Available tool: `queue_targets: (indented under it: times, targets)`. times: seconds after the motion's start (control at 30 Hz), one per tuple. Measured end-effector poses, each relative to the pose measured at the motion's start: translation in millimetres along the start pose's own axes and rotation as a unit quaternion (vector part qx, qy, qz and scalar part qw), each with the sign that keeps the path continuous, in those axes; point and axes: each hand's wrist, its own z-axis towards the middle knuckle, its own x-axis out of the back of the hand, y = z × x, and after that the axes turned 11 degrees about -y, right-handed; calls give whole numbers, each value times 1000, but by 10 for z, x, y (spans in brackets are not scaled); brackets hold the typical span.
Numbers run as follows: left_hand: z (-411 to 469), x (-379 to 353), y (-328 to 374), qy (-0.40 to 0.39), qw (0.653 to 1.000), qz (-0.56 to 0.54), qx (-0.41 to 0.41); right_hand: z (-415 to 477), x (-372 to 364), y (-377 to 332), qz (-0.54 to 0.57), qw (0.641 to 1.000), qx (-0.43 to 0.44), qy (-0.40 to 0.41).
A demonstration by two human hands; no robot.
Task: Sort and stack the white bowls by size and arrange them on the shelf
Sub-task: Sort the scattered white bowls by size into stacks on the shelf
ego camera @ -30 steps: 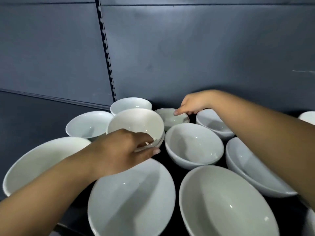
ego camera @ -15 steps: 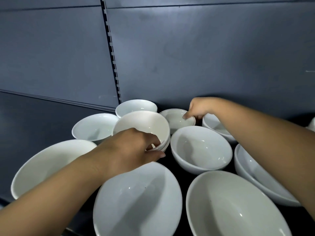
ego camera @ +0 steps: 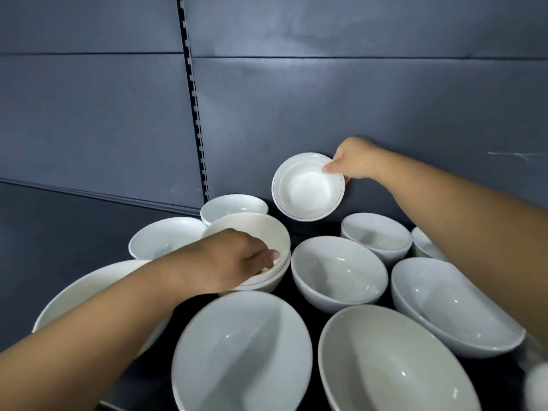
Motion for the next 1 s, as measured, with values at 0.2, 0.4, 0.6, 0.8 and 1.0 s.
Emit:
queue_targets:
  times: [0.2, 0.4, 0.6, 0.8, 1.0]
  targets:
    - [-126, 452, 170, 182, 983, 3, -39, -544, 440, -216, 6, 993, 10, 120]
    - [-230, 586, 167, 326, 917, -163, -159, -1257, 613, -405, 79, 981, 47, 174]
    - [-395, 419, 478, 292, 853, -205, -381, -1724, 464, -434, 197, 965, 47, 166]
    - [-428, 223, 829, 257, 818, -323, -400, -2309, 307, -252, 340, 926, 51, 157]
    - [-578, -213, 1624, 238, 808, -347, -412, -3299, 154, 354, 482, 860, 155, 59]
